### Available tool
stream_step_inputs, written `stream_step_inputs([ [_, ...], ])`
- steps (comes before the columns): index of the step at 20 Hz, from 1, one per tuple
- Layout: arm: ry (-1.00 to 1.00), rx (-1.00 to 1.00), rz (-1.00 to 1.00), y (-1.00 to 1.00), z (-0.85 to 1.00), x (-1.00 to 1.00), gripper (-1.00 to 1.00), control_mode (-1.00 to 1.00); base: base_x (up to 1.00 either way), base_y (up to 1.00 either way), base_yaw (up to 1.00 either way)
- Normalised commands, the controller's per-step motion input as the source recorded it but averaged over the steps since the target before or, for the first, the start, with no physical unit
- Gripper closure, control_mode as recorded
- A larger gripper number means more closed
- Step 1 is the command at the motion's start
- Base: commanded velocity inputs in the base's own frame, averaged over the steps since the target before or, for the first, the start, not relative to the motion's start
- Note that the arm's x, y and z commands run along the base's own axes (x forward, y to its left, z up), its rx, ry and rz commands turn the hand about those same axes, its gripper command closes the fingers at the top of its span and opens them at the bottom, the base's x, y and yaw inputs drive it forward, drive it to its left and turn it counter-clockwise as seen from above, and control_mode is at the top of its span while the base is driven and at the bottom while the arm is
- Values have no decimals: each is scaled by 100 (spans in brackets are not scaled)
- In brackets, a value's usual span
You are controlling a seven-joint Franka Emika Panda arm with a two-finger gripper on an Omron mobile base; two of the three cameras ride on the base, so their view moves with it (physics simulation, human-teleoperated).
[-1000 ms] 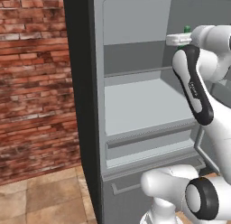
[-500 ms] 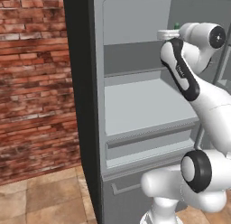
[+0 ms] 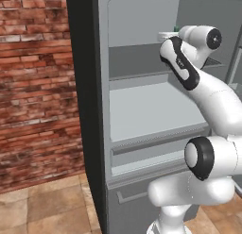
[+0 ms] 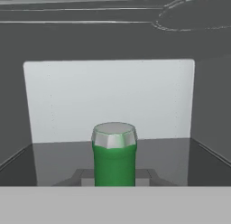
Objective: Place the beer on the top shelf of the fridge to keep it out of children's reach, and place the bell pepper and squash on lower shelves for easy access.
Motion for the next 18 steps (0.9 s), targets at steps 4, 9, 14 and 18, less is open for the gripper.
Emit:
stream_step_inputs([
  [4,0,0,5,0,-35,47,100,-100,0,0,0],
  [9,0,0,6,0,-17,48,100,-100,0,0,0],
  [14,0,0,5,0,-1,50,100,-100,0,0,0],
  [18,-2,0,3,0,0,51,100,-100,0,0,0],
])
